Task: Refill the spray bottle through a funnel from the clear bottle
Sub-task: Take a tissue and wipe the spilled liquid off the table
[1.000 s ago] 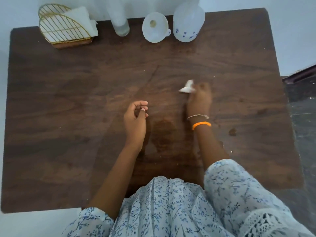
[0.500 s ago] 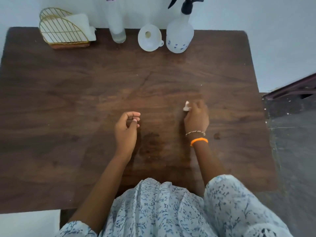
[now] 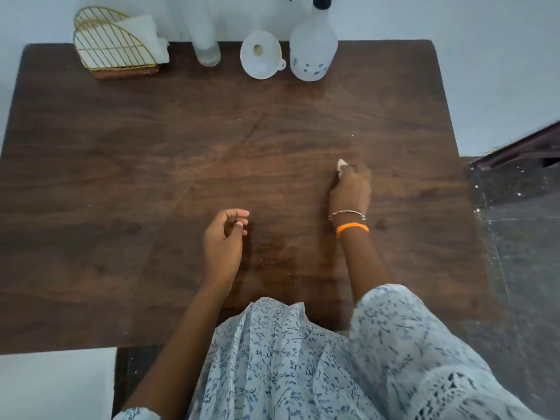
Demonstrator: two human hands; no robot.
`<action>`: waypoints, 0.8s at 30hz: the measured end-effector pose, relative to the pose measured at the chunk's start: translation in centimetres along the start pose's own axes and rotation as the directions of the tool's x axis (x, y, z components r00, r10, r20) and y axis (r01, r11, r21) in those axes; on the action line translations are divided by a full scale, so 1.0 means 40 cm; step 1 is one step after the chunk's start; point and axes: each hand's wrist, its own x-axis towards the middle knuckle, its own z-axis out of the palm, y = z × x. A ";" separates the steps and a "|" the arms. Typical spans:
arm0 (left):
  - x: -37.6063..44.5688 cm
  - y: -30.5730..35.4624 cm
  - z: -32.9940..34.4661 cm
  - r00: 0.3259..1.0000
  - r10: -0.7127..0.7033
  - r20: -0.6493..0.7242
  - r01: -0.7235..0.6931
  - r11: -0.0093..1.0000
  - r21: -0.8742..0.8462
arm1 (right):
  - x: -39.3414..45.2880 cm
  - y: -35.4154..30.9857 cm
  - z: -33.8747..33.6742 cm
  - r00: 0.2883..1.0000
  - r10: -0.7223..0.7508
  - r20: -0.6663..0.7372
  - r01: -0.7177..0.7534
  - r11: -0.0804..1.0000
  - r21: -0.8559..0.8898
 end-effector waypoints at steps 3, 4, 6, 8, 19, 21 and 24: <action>-0.022 0.005 0.009 1.000 0.012 0.011 -0.012 1.000 0.004 | -0.103 -0.119 0.060 0.907 -0.369 0.201 0.372 0.928 0.023; -0.027 0.009 0.012 1.000 0.022 0.017 -0.022 1.000 0.002 | -0.148 -0.138 0.069 0.825 -0.495 0.273 0.504 0.863 0.043; -0.038 0.014 0.016 0.998 0.035 0.047 -0.035 0.999 0.011 | -0.204 -0.123 0.059 0.695 -0.635 0.336 0.648 0.756 0.088; -0.051 0.013 0.018 0.996 0.036 0.084 -0.038 0.999 0.027 | -0.186 -0.050 0.035 0.668 -0.699 0.256 0.713 0.699 0.048; -0.106 0.009 0.036 0.965 0.040 0.260 -0.045 0.999 0.010 | -0.245 0.006 -0.007 0.928 -0.298 0.225 0.315 0.948 -0.045; -0.111 0.012 0.032 0.964 0.036 0.264 -0.036 0.999 -0.002 | -0.321 -0.007 0.004 0.876 -0.376 0.303 0.408 0.912 -0.049; -0.123 0.007 0.024 0.957 0.017 0.289 -0.016 1.000 -0.007 | -0.409 0.016 -0.022 0.850 -0.463 0.252 0.484 0.875 -0.023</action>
